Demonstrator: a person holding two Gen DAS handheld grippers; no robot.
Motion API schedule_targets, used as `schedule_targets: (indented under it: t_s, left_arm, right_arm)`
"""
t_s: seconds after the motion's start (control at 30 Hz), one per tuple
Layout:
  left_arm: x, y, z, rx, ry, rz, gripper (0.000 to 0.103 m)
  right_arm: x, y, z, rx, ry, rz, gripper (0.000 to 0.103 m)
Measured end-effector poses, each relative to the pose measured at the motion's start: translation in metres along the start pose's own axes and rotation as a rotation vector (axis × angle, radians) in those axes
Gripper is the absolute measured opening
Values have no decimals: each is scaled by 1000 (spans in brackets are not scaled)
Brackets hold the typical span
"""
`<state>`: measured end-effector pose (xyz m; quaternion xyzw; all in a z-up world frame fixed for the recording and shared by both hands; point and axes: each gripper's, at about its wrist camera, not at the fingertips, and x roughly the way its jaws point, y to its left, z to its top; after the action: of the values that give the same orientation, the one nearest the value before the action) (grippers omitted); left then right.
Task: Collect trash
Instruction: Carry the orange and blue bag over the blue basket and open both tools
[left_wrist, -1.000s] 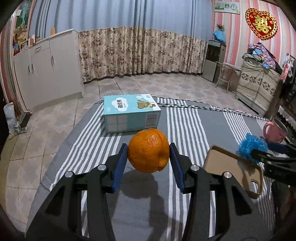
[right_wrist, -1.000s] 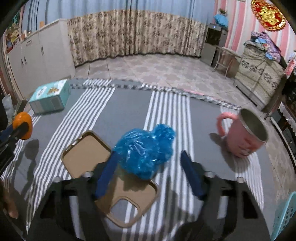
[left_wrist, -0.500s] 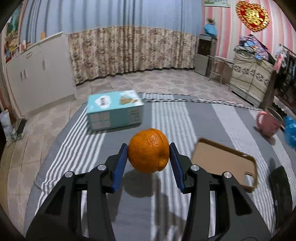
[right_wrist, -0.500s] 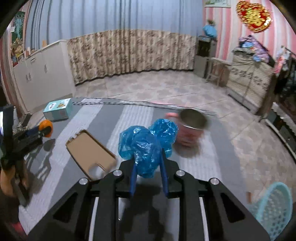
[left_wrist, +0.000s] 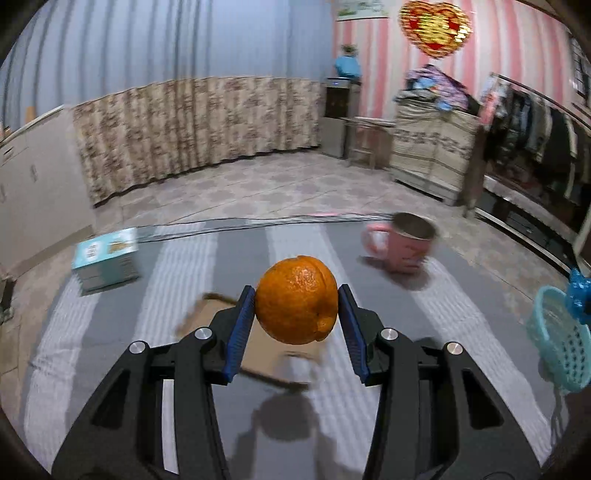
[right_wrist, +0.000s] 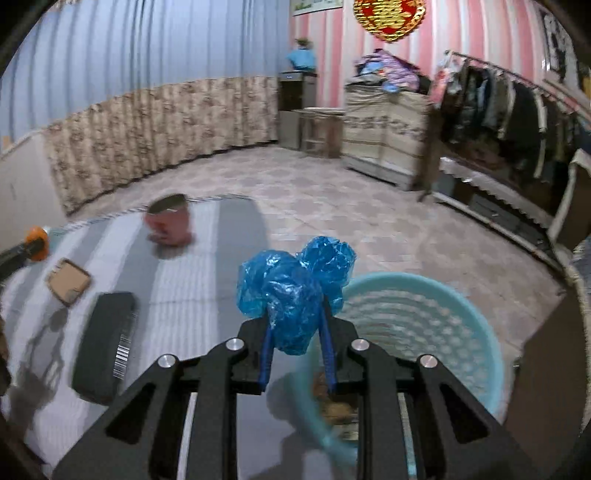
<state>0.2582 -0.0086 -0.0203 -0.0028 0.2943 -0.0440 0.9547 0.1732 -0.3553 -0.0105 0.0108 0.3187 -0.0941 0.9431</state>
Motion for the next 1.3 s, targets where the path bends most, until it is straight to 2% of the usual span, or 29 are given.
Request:
schedule_targets:
  t_s: [0.07,0.17,0.3,0.53,0.8,1.0,1.03,1.07,1.13,1.23,1.3]
  left_arm:
    - [1,-34,-2,22,7,-40,45]
    - [4,-76,-7,50,15,-80,45]
    - [5,-136,-12,101,15,-145,45]
    - [6,-232,-27,197,22,-256,45]
    - [5,-311,-46,293,31,-354,45]
    - [1,-348,-50,330,40,-423,47]
    - [0,-352,-50,330,41,-431,50]
    - [-2,-355,-49,327,37,-434,64]
    - [-7,-352,-45,311,3,-413,80]
    - [-8,-347,-36,301,-8,-394,84]
    - [-9,-338,-29,302,-20,-352,88]
  right_arm:
    - [3,-25,-2,38,-3,-35,22]
    - [8,-59,-3,128,-5,-37,22]
    - [19,-96,-5,172,4,-73,22]
    - [24,-122,-4,221,0,-70,22]
    - [22,-151,-16,254,29,-109,22]
    - [15,-168,-22,318,14,-100,22]
    - [15,-168,-23,318,15,-97,22]
    - [16,-168,-23,316,18,-97,22]
    - [17,-168,-24,313,22,-92,22]
    - [18,-165,-23,306,22,-83,22]
    - [19,-162,-23,300,25,-76,22]
